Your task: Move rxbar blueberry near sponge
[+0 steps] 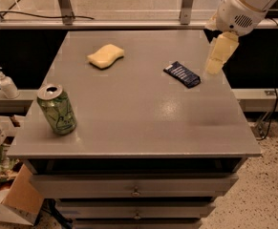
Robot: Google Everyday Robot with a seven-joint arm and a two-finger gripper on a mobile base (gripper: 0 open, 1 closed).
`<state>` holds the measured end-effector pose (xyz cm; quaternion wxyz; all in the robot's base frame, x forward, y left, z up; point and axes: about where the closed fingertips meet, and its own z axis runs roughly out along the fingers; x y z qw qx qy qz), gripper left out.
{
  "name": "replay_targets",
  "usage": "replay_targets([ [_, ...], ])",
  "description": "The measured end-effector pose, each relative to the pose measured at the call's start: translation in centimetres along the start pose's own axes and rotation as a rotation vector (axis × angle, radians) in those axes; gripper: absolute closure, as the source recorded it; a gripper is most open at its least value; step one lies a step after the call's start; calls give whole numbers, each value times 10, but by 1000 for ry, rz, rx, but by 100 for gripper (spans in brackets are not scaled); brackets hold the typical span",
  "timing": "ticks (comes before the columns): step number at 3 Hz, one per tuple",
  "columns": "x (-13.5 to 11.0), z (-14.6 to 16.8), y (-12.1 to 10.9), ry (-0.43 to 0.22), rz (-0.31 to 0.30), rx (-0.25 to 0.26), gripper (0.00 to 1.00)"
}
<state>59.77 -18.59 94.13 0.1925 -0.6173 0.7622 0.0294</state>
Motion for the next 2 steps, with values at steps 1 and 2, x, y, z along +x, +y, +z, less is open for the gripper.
replay_targets([
  [1,-1,29,-27,-13,9,-5,0],
  [2,2,55,-48,-12,17,-1,0],
])
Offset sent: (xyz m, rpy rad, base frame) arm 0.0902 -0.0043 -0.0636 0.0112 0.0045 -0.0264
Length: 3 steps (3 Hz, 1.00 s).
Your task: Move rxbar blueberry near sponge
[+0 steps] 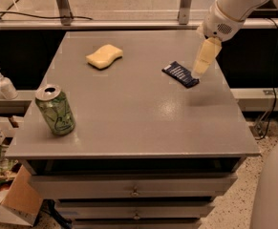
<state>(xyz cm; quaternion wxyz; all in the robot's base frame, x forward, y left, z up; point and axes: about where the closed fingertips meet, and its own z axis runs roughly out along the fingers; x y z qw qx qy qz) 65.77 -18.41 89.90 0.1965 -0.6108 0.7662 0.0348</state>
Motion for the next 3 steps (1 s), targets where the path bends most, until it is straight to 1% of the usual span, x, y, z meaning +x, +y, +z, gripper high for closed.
replay_targets([
  [1,6,24,-15,13,9,-1,0],
  [2,7,42,-20,23,7,-8,0],
  [3,3,58,-20,37,5,-23,0],
])
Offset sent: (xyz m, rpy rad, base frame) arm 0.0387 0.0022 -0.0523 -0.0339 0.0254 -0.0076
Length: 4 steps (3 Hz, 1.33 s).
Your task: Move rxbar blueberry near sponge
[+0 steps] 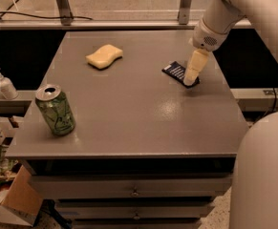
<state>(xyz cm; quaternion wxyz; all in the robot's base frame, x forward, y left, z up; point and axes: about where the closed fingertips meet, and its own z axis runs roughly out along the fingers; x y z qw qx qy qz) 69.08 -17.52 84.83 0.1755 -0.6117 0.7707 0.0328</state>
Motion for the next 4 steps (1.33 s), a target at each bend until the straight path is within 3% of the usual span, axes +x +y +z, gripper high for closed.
replay_targets([
  [1,1,12,4,12,2,-17,0],
  [2,4,21,8,20,8,-29,17],
  [4,9,25,11,35,17,-39,64],
])
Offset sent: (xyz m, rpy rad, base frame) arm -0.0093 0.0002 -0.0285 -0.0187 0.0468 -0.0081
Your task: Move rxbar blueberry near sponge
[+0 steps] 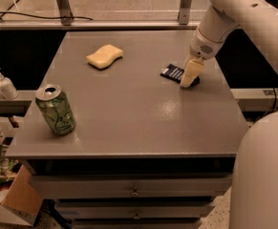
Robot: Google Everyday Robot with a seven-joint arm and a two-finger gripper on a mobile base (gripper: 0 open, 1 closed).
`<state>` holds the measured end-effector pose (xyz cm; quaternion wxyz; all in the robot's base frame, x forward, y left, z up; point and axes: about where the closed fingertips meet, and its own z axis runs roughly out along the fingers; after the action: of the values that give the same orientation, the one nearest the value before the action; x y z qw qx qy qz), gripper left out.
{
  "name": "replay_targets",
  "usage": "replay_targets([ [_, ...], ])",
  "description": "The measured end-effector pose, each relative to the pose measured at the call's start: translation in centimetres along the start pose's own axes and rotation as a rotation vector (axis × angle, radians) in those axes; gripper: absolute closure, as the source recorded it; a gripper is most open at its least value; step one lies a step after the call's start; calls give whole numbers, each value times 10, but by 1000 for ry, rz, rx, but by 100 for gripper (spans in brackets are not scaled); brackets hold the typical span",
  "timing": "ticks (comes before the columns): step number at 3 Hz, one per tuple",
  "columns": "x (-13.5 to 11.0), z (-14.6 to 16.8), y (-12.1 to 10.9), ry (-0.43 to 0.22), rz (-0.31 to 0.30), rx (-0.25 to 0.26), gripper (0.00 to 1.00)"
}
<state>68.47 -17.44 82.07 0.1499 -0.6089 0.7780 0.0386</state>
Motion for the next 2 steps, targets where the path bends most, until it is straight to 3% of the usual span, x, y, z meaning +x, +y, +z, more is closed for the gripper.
replay_targets([
  [1,-1,-3,0,0,0,0,88],
  [2,-15,-24,-5,-42,-18,19,100],
])
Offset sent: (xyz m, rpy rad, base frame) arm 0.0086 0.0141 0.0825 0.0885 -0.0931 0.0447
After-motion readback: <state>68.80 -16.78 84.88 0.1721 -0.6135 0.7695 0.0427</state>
